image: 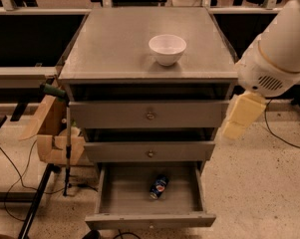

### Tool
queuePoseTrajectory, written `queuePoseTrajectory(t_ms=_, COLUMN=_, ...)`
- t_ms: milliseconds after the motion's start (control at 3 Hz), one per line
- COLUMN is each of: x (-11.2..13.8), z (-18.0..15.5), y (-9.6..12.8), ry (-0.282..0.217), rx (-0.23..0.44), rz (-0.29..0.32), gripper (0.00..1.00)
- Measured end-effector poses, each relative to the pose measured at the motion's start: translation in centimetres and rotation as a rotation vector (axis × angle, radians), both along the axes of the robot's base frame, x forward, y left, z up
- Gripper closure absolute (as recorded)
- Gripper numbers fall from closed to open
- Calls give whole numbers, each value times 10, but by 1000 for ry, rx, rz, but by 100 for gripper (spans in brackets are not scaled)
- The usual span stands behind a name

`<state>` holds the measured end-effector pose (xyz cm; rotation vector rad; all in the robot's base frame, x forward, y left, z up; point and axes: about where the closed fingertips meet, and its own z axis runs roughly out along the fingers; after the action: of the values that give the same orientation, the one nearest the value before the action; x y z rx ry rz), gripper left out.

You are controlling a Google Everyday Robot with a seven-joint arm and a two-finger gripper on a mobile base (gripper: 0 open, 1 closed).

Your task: Pick pepsi can from bottom drawer and place on counter

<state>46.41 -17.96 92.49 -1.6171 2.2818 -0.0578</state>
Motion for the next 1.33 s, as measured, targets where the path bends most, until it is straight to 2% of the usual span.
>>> queuePoseTrajectory(t_ms=333, x=21, z=-51, y=22, ry=59, rx=35, rz=-99, gripper=0)
queuePoseTrajectory(t_ms=667, x=38, z=-109, y=33, ry=176, rx=120, rz=-263, gripper=0)
queuePoseTrajectory(t_ms=1000, x=40, z=-119, y=34, ry=213, rx=151, rz=-370, gripper=0)
queuePoseTrajectory(t_ms=1333, x=40, z=-119, y=34, ry=213, rx=151, rz=-370, gripper=0)
